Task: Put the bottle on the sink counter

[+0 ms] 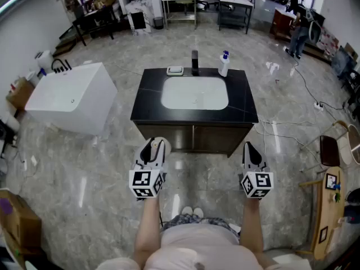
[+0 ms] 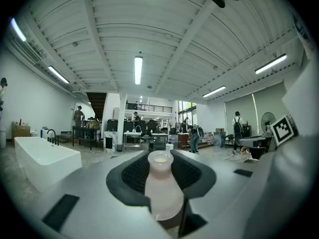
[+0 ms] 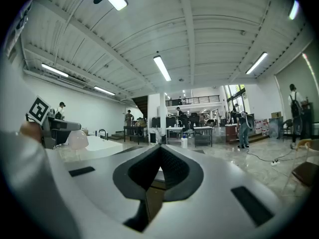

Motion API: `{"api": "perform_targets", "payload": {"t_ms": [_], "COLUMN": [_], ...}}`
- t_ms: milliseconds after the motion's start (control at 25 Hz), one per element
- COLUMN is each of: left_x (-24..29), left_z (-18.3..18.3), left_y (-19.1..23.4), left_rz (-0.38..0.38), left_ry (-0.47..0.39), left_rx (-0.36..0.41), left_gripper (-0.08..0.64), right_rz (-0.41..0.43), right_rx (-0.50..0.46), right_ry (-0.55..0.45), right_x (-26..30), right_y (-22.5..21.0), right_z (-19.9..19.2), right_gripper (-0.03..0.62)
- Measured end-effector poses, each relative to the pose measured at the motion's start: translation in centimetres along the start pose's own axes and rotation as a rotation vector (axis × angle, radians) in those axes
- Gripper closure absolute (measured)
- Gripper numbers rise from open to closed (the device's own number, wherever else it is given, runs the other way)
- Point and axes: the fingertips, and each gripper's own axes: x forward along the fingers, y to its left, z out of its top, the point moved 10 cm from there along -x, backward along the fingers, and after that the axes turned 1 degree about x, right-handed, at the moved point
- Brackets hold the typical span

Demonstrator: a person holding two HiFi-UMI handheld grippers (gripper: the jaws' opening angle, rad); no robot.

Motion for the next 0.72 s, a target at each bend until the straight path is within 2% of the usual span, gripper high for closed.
{"api": "perform_targets", "payload": {"t_ms": [400,720], "left_x": [-0.69,-1.04], "left_z": [-0.05,0.07], "left_y": [0.12,0.4], "left_rz": [0.005,-0.001], "left_ry": [-0.003,-0.012], "left_rx": [-0.007,-0.007], "left_gripper": [0.414,0.414], "right_rz": [0.007,-0.026], "right_rx": [0.018,0.021], "right_ry": [-0.015,-0.01], "right_x": [-0.26,-0.76], "right_y": [0.61,0.86], "right_z": [0.09,-0.03], "right_gripper": [0.578,0.577]}}
